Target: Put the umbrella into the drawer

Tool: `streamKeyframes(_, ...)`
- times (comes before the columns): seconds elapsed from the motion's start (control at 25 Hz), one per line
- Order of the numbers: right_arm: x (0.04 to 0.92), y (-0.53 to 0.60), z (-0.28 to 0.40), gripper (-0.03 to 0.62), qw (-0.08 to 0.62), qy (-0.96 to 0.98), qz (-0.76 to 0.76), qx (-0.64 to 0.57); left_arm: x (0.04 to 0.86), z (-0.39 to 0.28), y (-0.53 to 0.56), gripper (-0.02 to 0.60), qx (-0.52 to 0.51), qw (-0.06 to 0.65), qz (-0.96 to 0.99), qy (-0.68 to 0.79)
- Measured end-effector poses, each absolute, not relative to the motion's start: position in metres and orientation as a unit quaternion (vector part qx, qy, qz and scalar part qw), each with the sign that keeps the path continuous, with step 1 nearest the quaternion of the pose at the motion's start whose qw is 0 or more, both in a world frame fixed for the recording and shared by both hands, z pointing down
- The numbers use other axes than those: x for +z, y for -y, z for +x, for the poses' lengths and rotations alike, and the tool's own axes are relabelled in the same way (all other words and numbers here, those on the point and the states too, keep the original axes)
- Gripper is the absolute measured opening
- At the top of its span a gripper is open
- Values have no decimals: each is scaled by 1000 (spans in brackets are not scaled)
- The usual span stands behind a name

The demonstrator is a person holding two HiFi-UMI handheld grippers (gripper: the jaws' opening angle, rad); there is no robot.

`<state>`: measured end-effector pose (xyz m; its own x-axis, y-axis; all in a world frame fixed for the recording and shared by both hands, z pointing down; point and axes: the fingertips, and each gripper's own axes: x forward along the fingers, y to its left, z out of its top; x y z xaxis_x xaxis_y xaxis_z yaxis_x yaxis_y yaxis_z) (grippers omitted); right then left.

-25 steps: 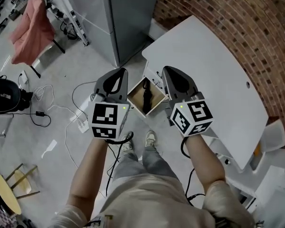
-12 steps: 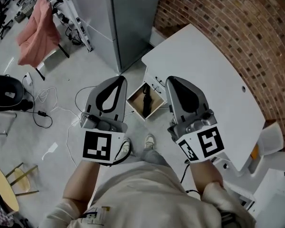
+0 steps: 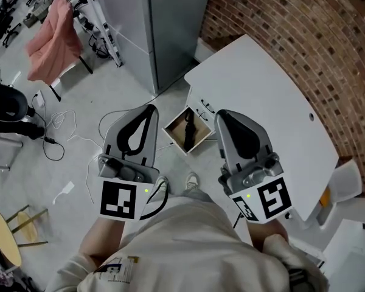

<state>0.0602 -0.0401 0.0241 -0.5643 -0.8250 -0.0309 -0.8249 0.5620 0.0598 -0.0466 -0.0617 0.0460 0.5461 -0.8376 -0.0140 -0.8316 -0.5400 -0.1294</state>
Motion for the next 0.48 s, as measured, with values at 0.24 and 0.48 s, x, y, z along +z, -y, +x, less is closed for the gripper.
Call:
streamKeyframes(0.24, 22, 37, 55, 8, 2, 887, 460, -34, 42, -50, 59, 8, -22, 49, -878, -475)
streamKeyframes(0.48, 20, 33, 51, 8, 6, 889, 455, -40, 27, -48, 53, 8, 1, 50, -884, -465)
